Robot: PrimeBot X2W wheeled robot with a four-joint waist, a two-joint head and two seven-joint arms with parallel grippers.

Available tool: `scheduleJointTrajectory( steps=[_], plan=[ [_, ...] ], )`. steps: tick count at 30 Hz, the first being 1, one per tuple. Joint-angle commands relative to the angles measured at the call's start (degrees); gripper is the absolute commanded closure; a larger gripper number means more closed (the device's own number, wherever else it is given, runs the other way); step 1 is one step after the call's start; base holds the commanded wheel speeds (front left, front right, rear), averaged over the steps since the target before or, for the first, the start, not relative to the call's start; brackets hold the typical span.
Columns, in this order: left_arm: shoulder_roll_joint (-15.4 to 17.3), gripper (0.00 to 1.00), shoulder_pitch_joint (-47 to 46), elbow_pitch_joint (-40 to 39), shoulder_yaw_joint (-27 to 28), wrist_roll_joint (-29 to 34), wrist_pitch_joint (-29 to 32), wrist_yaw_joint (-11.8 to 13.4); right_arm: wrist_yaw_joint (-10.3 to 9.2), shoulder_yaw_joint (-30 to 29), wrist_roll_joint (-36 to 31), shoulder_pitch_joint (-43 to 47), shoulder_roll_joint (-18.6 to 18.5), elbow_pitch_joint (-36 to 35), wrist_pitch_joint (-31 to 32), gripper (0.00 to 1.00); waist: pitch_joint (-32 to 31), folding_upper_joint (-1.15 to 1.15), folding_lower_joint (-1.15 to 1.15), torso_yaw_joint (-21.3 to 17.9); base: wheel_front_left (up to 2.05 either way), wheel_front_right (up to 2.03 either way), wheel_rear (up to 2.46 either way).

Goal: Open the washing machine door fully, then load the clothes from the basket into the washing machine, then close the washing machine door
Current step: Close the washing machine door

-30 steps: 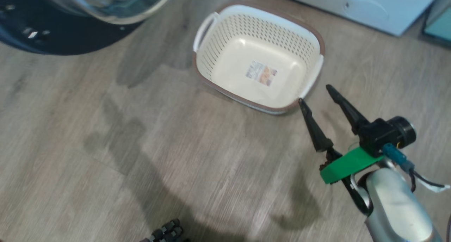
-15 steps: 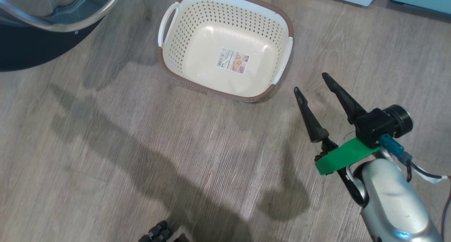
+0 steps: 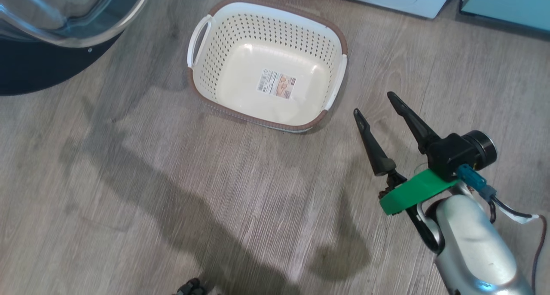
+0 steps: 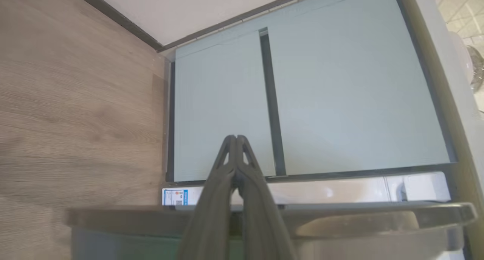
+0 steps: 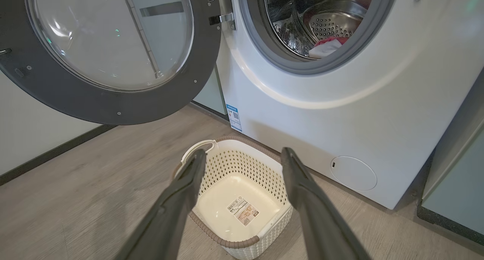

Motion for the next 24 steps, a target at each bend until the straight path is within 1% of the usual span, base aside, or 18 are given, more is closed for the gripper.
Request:
scheduleJointTrajectory(
  steps=[1,6,10,16,24],
  plan=[
    [2.39,1.0,1.63,-3.57,-1.77,-1.58,2.62,-0.48,0.0,1.72,0.33,-0.54,1.24,-1.45,-0.38,0.0,-0.62,0.0,0.0,-0.04,0.0,0.0,0.0],
    [-0.72,1.0,5.4,-10.33,-5.79,-7.35,10.68,-0.48,0.0,2.01,0.63,-0.35,1.68,-0.97,-0.38,0.0,-2.11,0.0,0.0,-0.15,0.0,0.0,0.0],
    [-2.76,1.0,9.08,-15.09,-8.66,-11.55,15.06,-0.49,0.0,1.98,0.88,0.08,2.06,-0.49,-0.38,0.0,-3.82,0.0,0.0,-0.24,0.0,0.0,0.0],
    [-4.78,1.0,14.08,-19.64,-12.24,-16.24,19.33,-0.49,0.0,2.53,1.29,1.35,2.76,0.35,-0.38,0.0,-7.13,0.0,0.0,-0.67,0.0,0.0,0.0],
    [-7.82,1.0,20.48,-24.22,-17.08,-20.02,22.88,-0.49,0.0,2.83,1.97,3.41,3.59,0.93,-0.38,0.0,-11.75,0.0,0.0,-1.65,0.0,0.0,0.0]
  ],
)
